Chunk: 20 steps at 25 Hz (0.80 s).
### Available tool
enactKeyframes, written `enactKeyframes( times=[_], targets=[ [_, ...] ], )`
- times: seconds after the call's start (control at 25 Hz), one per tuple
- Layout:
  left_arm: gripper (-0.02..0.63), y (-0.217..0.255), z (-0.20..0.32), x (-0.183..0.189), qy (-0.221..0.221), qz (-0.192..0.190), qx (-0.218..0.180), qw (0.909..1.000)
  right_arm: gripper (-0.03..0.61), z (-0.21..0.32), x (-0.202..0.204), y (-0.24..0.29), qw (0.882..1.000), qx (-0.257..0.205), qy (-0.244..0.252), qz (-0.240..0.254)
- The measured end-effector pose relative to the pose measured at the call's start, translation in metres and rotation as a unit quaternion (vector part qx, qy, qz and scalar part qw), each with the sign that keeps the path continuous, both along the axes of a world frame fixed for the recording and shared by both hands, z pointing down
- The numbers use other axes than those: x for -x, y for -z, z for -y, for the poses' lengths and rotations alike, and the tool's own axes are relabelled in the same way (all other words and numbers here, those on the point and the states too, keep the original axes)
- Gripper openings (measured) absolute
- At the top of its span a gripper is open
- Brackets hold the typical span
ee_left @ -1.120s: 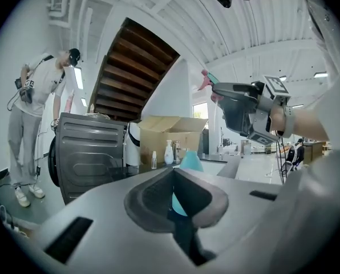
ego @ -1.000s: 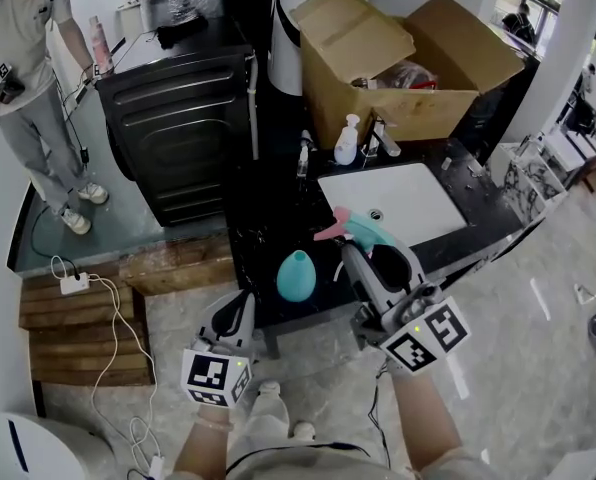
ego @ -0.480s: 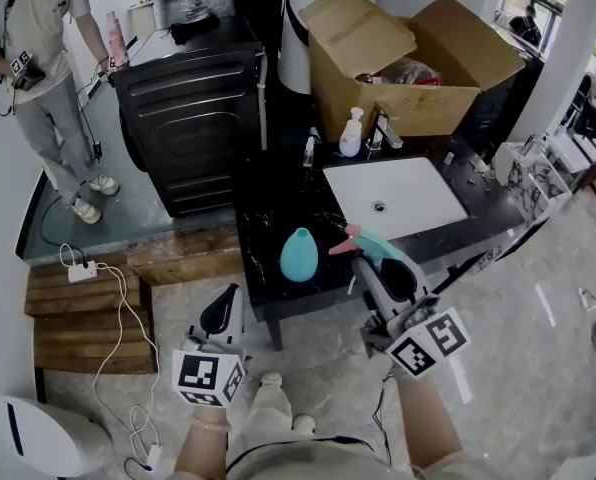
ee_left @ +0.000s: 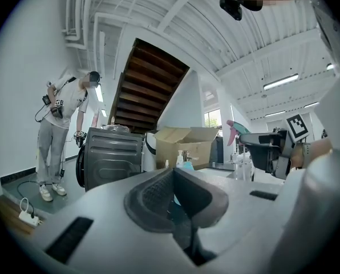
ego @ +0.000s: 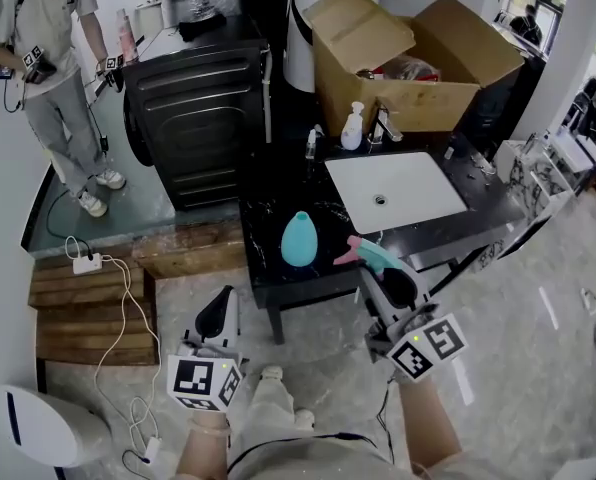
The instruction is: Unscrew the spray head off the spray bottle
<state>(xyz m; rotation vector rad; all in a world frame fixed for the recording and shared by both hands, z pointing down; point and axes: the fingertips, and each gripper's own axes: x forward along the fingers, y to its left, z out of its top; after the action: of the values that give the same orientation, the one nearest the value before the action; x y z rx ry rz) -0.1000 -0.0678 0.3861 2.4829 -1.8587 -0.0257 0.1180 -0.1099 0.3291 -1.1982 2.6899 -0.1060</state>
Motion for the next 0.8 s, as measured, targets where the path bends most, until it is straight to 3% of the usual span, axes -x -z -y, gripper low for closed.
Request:
enactKeyframes(
  times=[0.8],
  targets=[
    [0.005, 0.005, -0.051, 0.003, 0.03, -0.007, -0.01, 0.9995, 0.155, -0.041, -0.01, -0.025, 1.0, 0.017, 0.005, -0.015]
  ],
)
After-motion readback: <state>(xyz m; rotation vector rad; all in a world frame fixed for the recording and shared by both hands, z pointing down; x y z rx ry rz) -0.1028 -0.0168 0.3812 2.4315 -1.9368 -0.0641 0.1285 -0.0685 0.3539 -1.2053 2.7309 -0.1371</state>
